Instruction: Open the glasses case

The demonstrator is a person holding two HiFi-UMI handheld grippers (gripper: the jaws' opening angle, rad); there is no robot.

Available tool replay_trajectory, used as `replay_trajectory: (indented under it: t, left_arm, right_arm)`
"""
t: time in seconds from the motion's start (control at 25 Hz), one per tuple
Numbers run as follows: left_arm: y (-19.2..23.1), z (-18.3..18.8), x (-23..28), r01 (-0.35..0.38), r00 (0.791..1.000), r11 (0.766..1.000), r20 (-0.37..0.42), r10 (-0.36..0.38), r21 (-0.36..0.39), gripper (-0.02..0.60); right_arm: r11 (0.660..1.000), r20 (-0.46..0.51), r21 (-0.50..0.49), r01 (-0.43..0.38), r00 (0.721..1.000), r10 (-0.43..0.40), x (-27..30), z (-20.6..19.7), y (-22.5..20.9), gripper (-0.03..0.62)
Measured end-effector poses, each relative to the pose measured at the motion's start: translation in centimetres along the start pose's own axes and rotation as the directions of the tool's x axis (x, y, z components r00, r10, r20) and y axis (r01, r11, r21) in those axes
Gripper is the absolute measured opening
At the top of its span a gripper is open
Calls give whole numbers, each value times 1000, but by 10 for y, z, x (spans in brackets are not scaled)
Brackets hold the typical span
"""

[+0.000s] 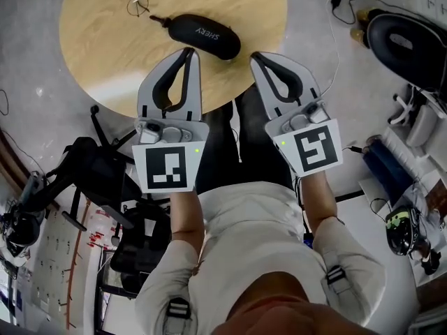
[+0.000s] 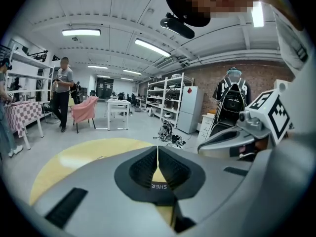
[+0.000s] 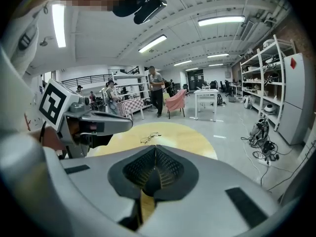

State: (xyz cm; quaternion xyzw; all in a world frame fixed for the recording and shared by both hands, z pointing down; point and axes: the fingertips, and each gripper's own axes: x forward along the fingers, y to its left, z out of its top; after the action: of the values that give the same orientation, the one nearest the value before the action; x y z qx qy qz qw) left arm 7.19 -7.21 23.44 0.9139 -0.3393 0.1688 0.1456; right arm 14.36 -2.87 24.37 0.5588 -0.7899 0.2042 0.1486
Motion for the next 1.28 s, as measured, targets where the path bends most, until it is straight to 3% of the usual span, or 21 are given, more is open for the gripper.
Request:
replay_trajectory:
  t: [0.76,1.28]
  left_arm:
    - [-10,-79,48,8,995,1000,-101,-9,-12,23]
    - [-7,-106,69,4,992,1000,-128,-6,-10,25]
  right_arm:
    - [998,-82,-10,-55,995,54,45,-68,-23,20]
    - [994,-118,-19,-112,987,109,83,-90,-33,21]
